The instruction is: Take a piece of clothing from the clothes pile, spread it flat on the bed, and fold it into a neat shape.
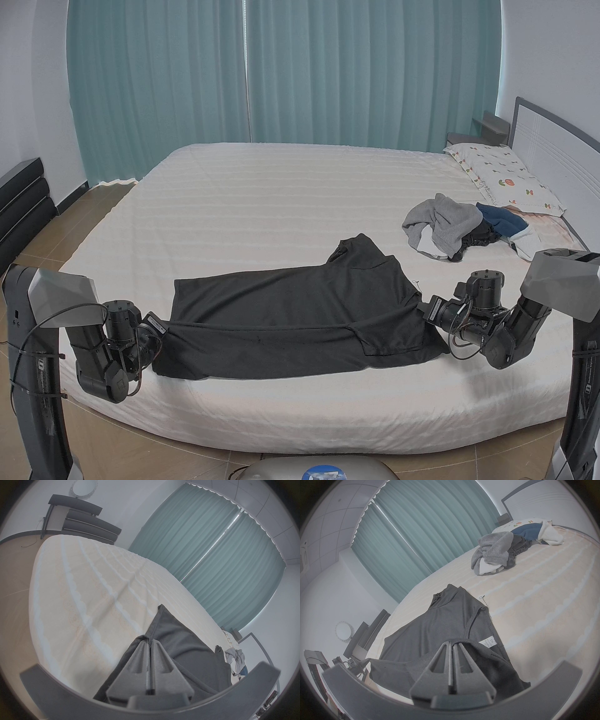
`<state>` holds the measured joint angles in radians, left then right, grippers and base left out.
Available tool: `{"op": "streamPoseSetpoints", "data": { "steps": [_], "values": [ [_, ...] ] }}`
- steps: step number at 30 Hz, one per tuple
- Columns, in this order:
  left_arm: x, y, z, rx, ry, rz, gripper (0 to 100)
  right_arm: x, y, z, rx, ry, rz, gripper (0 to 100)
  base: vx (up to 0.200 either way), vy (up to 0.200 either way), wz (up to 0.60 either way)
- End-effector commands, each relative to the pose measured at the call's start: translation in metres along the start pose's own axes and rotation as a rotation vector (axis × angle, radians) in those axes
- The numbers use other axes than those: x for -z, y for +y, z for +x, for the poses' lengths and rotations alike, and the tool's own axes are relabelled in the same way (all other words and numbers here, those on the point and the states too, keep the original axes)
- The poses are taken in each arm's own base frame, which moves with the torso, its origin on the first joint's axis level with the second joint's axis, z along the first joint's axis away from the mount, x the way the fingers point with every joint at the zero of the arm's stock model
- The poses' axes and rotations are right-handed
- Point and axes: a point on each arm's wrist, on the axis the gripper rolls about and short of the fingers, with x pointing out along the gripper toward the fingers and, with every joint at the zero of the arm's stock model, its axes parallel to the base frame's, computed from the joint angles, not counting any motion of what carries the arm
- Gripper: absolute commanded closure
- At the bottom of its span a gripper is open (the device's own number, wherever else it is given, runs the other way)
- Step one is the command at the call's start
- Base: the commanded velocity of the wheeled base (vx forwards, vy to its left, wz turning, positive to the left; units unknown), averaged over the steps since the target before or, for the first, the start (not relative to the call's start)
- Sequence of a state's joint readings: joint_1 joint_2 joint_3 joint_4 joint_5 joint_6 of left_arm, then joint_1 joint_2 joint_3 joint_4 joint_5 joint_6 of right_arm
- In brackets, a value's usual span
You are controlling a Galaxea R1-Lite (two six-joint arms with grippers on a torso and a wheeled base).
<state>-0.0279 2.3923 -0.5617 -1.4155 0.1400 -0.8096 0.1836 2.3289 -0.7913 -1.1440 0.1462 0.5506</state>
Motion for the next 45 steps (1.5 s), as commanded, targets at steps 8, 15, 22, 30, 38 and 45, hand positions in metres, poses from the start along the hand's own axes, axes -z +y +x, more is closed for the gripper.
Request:
{"op": "streamPoseSetpoints", "data": {
  "steps": [8, 15, 22, 30, 38, 45],
  "values": [
    [0.011, 0.004, 0.014, -0.004, 0.016, 0.005, 100, 0.014, -0.012, 0.025, 0.012, 0.020, 0.009, 100, 0.000, 0.000, 0.00],
    [0.008, 0.003, 0.016, 0.004, 0.003, -0.036, 0, 0.001, -0.008, 0.021, -0.022, -0.051, 0.142, 0, 0.000, 0.000, 0.00],
    [-0.006, -0.002, 0.001, 0.012, -0.019, -0.094, 0, -0.023, -0.016, 0.007, -0.030, -0.111, 0.404, 0, 0.000, 0.000, 0.00],
    [-0.025, 0.009, -0.025, 0.008, 0.008, -0.199, 0, -0.026, -0.039, -0.008, -0.077, -0.048, 0.667, 0, 0.000, 0.000, 0.00],
    [-0.028, 0.023, -0.038, 0.055, 0.135, -0.222, 0, -0.009, -0.044, -0.016, -0.113, -0.025, 0.645, 0, 0.100, -0.075, 0.00],
    [-0.026, 0.021, -0.036, 0.062, 0.136, -0.216, 0, -0.007, -0.045, -0.017, -0.125, -0.021, 0.640, 0, 0.143, 0.000, 0.00]
  ]
}}
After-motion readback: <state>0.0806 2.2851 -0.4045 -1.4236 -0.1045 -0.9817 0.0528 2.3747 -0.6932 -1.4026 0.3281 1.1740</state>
